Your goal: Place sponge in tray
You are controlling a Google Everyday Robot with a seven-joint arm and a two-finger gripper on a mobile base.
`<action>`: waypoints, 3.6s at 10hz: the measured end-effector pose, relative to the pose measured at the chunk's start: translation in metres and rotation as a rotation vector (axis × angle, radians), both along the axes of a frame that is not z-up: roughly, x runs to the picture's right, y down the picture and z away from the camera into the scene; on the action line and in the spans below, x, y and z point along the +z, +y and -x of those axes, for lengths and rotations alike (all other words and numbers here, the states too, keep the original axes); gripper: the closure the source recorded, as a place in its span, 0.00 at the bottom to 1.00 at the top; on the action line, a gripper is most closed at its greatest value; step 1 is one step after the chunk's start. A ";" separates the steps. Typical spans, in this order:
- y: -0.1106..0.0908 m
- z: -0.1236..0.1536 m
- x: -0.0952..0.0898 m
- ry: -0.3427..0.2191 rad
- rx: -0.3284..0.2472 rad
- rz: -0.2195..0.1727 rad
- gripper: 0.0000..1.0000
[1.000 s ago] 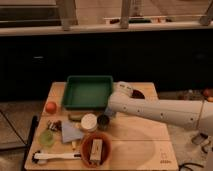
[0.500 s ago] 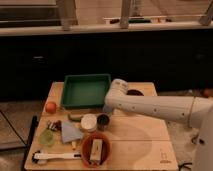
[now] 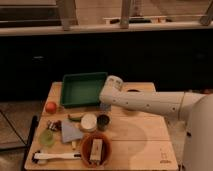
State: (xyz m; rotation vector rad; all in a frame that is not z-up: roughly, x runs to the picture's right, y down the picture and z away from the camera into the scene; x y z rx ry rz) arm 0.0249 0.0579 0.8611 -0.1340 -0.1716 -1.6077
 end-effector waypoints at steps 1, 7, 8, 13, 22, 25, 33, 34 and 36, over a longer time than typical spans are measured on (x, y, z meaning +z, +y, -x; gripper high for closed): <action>-0.002 0.005 0.002 -0.003 -0.012 -0.001 0.98; -0.017 0.010 -0.009 -0.008 0.024 0.009 0.98; -0.021 0.013 -0.009 -0.011 0.024 0.009 0.98; -0.044 0.023 0.000 -0.040 0.066 -0.003 0.98; -0.081 0.025 0.045 -0.026 0.395 -0.011 0.98; -0.082 0.030 0.050 -0.053 0.413 0.005 0.98; -0.087 0.047 0.068 -0.091 0.404 0.041 0.97; -0.087 0.047 0.069 -0.092 0.396 0.044 0.90; -0.088 0.049 0.071 -0.099 0.388 0.050 0.70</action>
